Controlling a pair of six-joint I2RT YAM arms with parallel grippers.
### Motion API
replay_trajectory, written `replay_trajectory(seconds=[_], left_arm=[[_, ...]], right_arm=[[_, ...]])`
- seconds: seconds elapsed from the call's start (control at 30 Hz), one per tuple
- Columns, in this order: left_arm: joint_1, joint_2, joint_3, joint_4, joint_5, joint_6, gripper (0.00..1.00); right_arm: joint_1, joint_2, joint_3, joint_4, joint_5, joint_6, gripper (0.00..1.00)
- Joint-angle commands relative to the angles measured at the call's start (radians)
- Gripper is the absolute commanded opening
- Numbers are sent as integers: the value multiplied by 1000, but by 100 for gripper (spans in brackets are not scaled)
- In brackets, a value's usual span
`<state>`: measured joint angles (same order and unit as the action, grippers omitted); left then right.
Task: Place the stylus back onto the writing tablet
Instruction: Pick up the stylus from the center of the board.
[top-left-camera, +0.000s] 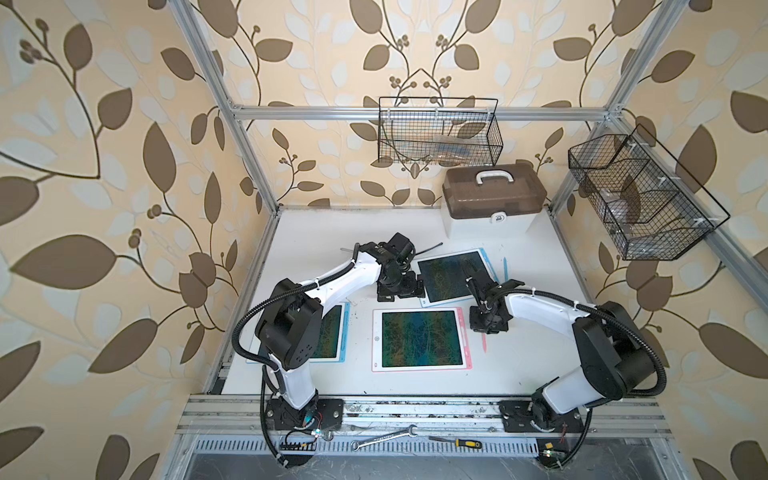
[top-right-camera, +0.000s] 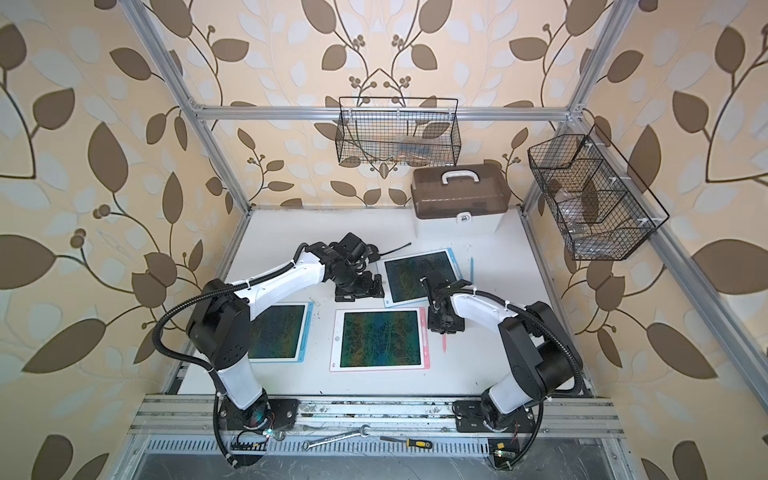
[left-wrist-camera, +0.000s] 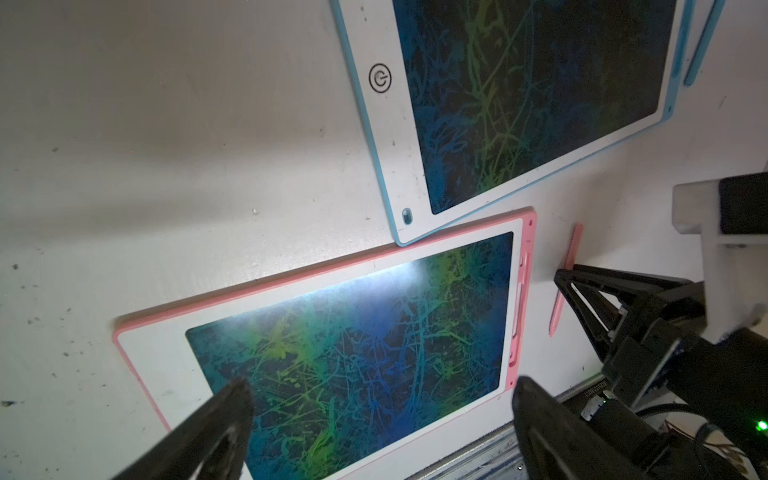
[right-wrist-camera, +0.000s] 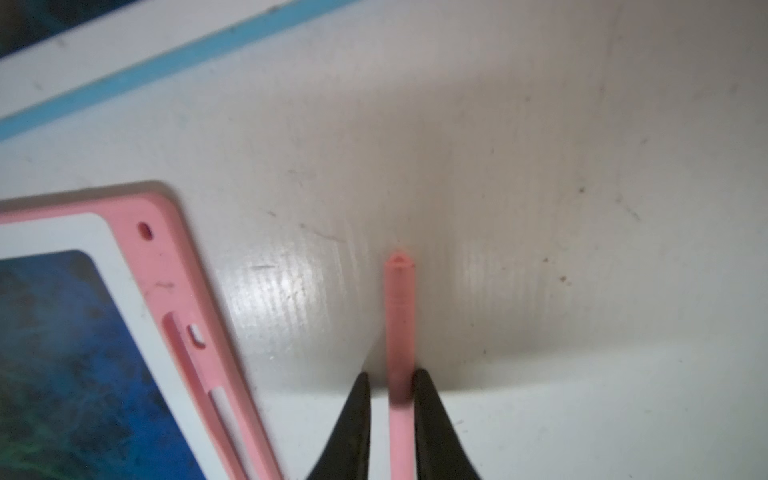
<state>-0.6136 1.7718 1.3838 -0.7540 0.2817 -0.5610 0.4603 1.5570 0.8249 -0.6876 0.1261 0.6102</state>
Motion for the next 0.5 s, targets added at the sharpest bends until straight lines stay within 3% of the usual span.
replay_trajectory(seconds=[0.0,0.47], left_arm=[[11,-37,7,1,18,-5,98],[11,-40,9,-9,10,-3,97]], right_arm=[[5,14,-15,-46,32,15,20],[3,63,-6,-37,30,-18,12]])
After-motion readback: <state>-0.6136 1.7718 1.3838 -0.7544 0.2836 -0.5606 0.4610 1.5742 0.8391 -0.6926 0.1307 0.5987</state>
